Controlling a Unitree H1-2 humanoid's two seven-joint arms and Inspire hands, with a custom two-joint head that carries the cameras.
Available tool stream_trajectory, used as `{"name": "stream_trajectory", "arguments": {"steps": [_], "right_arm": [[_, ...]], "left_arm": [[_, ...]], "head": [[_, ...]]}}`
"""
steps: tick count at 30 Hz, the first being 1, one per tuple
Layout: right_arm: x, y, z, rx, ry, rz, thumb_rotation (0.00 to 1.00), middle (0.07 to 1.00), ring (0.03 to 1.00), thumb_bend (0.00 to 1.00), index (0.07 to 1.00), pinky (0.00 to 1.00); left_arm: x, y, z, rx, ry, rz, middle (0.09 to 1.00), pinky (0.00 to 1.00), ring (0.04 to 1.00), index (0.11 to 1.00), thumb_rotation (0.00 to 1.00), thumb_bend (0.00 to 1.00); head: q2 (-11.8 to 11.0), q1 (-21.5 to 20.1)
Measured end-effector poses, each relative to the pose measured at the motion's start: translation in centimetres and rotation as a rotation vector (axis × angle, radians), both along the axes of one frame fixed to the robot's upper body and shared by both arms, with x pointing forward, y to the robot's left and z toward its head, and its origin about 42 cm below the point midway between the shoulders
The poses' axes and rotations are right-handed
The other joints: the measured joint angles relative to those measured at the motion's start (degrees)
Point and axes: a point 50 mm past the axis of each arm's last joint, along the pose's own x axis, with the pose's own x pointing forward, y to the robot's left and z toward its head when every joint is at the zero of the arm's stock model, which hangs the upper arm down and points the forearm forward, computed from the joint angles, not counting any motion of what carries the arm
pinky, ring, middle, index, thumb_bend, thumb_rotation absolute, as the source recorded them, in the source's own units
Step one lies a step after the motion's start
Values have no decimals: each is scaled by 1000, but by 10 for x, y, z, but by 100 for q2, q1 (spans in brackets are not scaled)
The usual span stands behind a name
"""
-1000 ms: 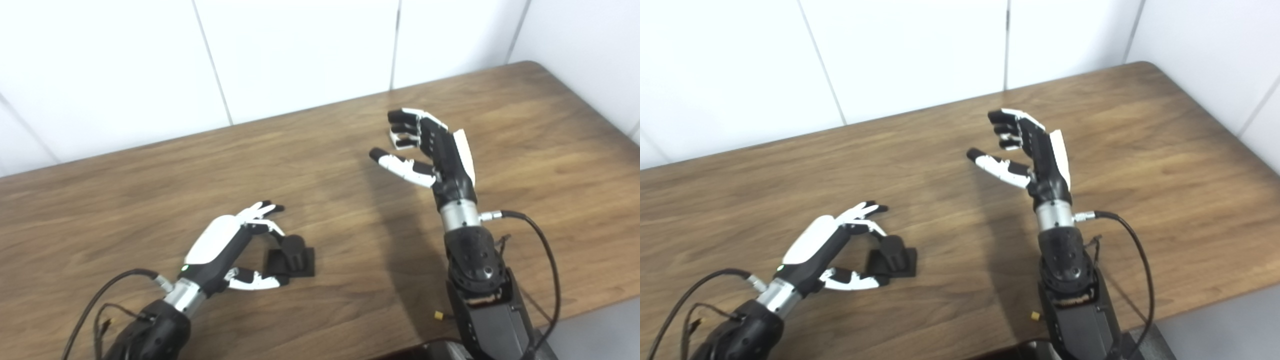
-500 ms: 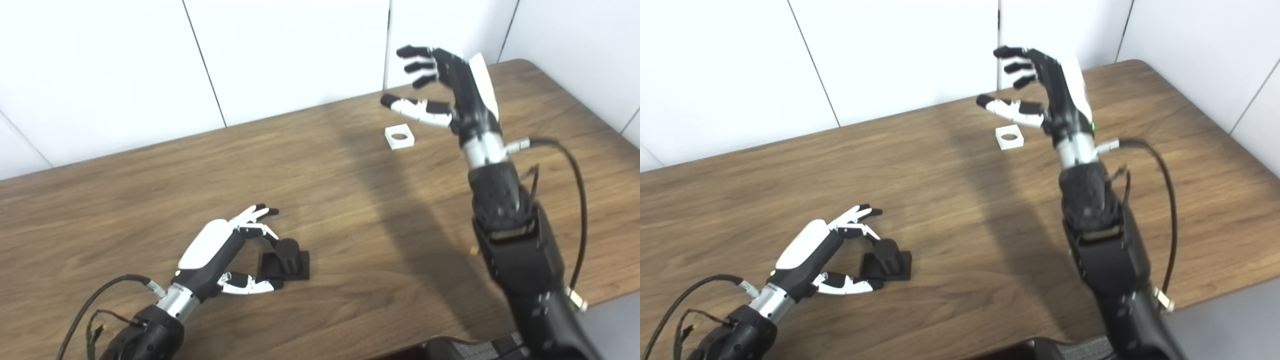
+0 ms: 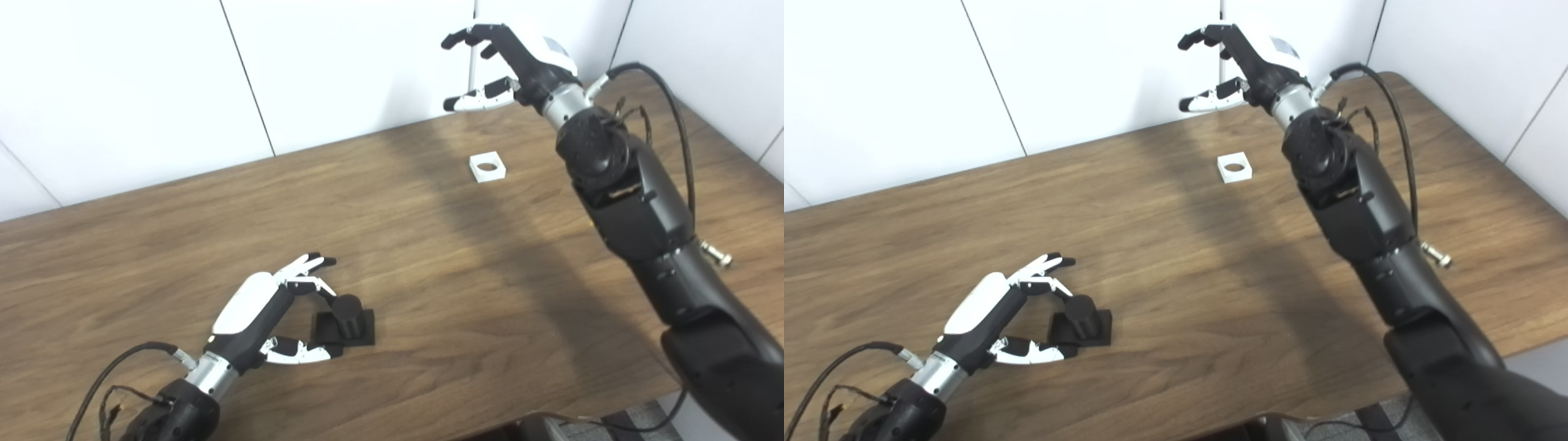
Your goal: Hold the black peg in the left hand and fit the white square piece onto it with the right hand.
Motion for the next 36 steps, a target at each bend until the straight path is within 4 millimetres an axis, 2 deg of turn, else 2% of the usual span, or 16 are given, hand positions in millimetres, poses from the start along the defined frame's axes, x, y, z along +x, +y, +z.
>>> {"name": "stream_trajectory", "arguments": {"steps": [5,9,13,23,29,36], "right_arm": [[13,-14,-5,-93,129,-6,152,857,877,739,747,702],[20,-21,3,-152,176,-12,184,880,890,728,759,711],[27,-22,11,-225,217,-15,200,901,907,720,770,760],[44,-39,-2,-299,400,-41,183,915,951,740,786,855],[47,-40,-3,-326,444,-42,179,930,958,759,804,861],[53,-39,-13,-366,541,-35,200,941,949,855,822,869]], "left_arm": [[0,1,0,0,0,0,909,910,960,494,81,520],[0,2,0,-5,8,-2,912,921,964,495,81,519],[1,2,0,-5,13,-3,915,941,968,495,81,519],[1,4,0,-7,9,-6,913,931,967,495,81,519],[1,4,0,-5,10,-5,912,930,966,495,82,519],[1,5,0,-7,11,-3,913,929,966,495,84,518]], "head": [[0,-9],[0,-9],[0,-17],[9,0],[18,26],[35,26]]}}
